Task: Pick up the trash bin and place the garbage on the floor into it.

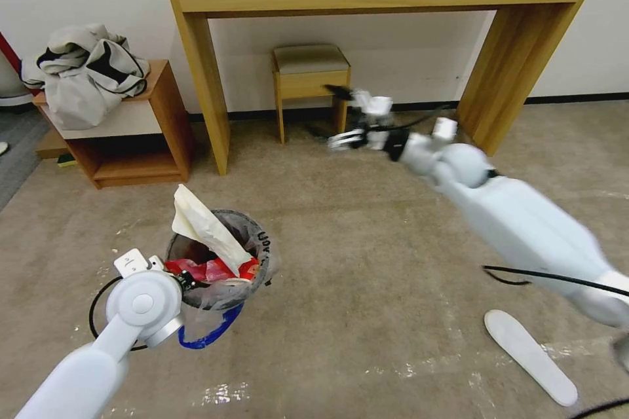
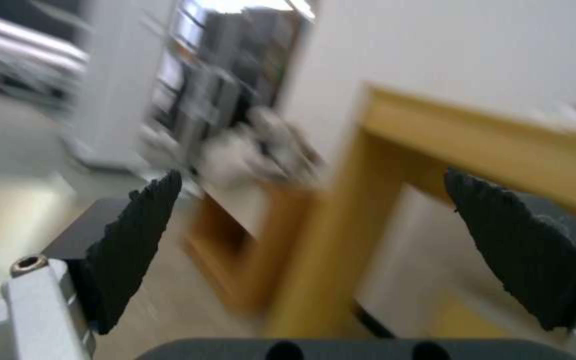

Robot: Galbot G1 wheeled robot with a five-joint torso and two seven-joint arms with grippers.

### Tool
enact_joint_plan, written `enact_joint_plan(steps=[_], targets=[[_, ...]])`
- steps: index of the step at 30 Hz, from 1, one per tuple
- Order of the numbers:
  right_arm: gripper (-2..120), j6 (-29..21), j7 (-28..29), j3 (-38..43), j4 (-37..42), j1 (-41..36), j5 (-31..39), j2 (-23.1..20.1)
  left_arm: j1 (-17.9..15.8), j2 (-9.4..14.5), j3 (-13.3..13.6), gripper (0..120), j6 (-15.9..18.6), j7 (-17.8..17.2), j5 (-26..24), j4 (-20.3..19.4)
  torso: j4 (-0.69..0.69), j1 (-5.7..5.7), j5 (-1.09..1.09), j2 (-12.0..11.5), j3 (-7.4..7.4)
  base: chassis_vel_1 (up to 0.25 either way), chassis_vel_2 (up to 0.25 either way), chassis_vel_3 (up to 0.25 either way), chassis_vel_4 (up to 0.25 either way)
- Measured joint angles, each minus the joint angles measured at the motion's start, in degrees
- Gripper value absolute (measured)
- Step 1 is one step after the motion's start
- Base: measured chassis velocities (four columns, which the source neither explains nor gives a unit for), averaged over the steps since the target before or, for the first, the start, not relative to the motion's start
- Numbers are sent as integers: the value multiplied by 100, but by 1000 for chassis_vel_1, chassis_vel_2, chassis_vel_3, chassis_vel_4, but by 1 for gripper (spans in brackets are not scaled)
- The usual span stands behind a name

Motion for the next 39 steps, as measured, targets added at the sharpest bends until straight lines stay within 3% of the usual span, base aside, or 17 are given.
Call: enact_joint_plan(steps=[1,2,3,4,5,8,12,20,25,39], targets=[[100,-13,41,153,-5,-178,-71,-140,-3,3,11,0,7,12,1,9,-4,0,3,0,1,0,0,0,0],[100,-19,125,510,-54,-526,-275,-387,-26,3,28,0,20,40,3,20,4,0,4,0,0,0,0,0,0],[100,-19,125,510,-54,-526,-275,-387,-26,3,28,0,20,40,3,20,4,0,4,0,0,0,0,0,0],[100,-37,192,766,-102,-803,-442,-572,-45,3,35,0,24,42,10,33,-6,0,1,0,0,0,0,0,0],[100,-65,296,1058,-145,-1138,-603,-742,-61,-12,49,0,35,54,14,44,-1,0,0,0,0,0,0,0,0],[100,-75,375,1368,-286,-1510,-733,-915,-50,-40,45,0,47,90,55,48,-7,0,1,0,0,0,0,0,0],[100,61,235,1553,-792,-1877,-957,-896,156,-82,-59,0,63,119,197,-15,4,0,2,0,0,0,0,0,0],[100,210,49,1531,-1649,-2153,-1462,-599,223,-132,-102,0,54,165,264,-70,1,0,-1,0,1,0,0,0,0],[100,261,-1,1425,-2252,-2454,-1476,-489,122,-216,17,0,53,247,314,4,2,0,-1,0,1,0,0,0,0],[100,263,15,1705,-2620,-3416,-1776,-706,94,-363,155,0,126,340,433,75,0,0,-1,0,1,0,0,0,0]])
